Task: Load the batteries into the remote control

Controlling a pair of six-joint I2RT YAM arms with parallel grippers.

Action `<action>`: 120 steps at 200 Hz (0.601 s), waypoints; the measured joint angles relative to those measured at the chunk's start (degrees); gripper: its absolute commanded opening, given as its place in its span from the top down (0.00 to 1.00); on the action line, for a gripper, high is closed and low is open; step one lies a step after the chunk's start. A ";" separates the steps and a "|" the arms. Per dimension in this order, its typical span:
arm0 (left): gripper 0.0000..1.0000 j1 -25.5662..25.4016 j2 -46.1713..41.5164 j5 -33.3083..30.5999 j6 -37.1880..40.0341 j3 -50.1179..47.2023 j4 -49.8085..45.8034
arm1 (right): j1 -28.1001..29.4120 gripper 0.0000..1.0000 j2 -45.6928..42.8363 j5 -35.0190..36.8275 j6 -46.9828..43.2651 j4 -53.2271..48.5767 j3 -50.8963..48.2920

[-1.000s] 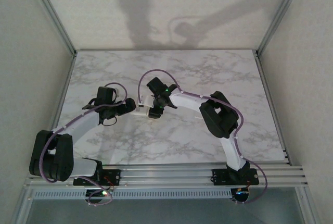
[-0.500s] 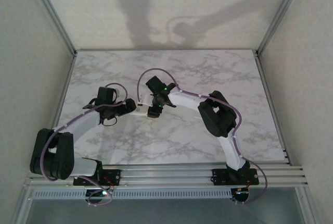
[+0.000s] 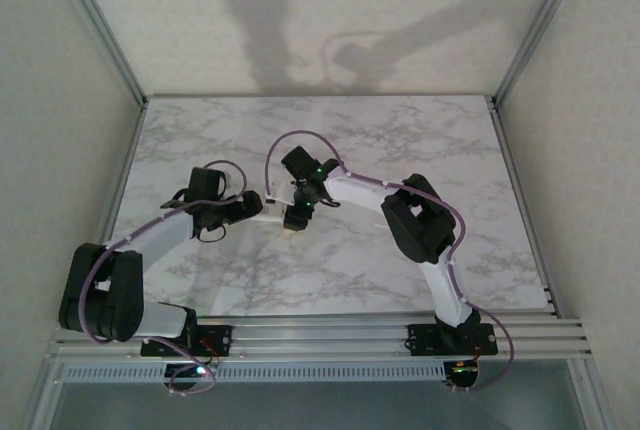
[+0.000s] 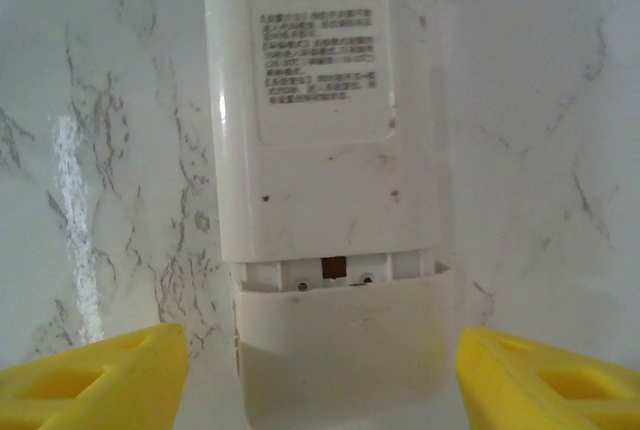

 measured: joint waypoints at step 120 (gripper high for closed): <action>0.26 -2.29 8.70 -0.48 -1.77 3.76 -0.24 | -8.81 0.40 -11.41 -8.20 68.39 7.45 -9.14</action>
